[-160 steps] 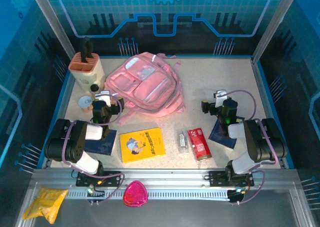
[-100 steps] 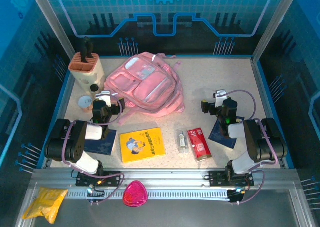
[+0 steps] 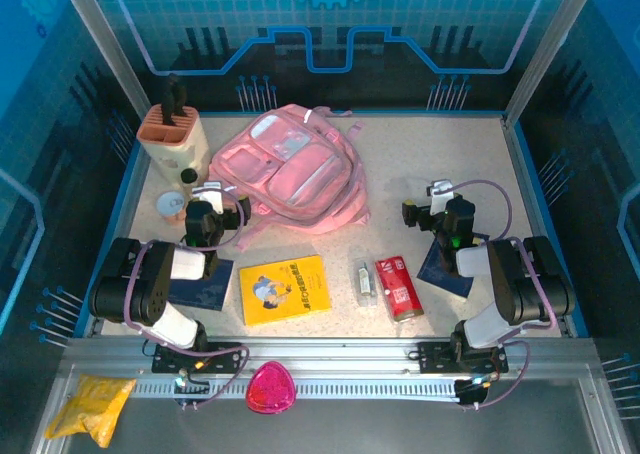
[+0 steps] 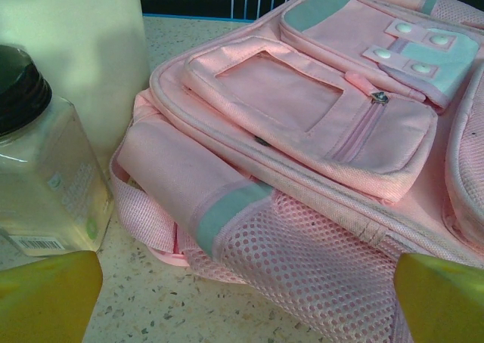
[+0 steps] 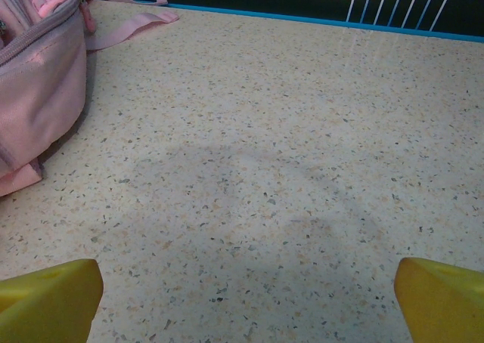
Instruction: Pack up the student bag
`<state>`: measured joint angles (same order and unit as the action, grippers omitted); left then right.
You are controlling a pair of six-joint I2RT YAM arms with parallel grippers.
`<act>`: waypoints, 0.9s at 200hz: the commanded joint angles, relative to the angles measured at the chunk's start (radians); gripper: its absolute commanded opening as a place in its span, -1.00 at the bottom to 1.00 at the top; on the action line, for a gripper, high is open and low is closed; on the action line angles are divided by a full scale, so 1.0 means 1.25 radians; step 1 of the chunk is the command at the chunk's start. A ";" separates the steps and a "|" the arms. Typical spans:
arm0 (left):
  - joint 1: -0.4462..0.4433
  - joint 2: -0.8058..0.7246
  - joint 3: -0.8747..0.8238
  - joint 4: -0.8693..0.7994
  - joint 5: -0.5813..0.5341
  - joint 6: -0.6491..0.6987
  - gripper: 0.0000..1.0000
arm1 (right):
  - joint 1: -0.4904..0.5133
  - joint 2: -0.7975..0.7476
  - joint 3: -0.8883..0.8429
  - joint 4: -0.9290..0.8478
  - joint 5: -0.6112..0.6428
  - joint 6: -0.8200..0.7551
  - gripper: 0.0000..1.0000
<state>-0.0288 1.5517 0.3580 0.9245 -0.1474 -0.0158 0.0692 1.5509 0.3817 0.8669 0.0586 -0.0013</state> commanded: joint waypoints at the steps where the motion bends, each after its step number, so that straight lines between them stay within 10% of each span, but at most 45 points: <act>1: 0.007 0.004 0.017 0.009 0.020 0.016 0.98 | -0.007 -0.007 0.015 0.016 -0.011 -0.011 0.99; 122: 0.007 -0.008 0.015 0.004 0.020 0.015 0.99 | -0.014 -0.047 0.010 -0.008 -0.012 0.001 0.99; 180: 0.007 -0.161 0.084 -0.246 0.067 0.023 0.98 | -0.015 -0.187 0.024 -0.133 0.015 0.010 0.99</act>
<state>-0.0288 1.4494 0.3969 0.7795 -0.1314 -0.0151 0.0643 1.4075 0.3813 0.8078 0.0380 -0.0010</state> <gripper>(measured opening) 0.993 0.996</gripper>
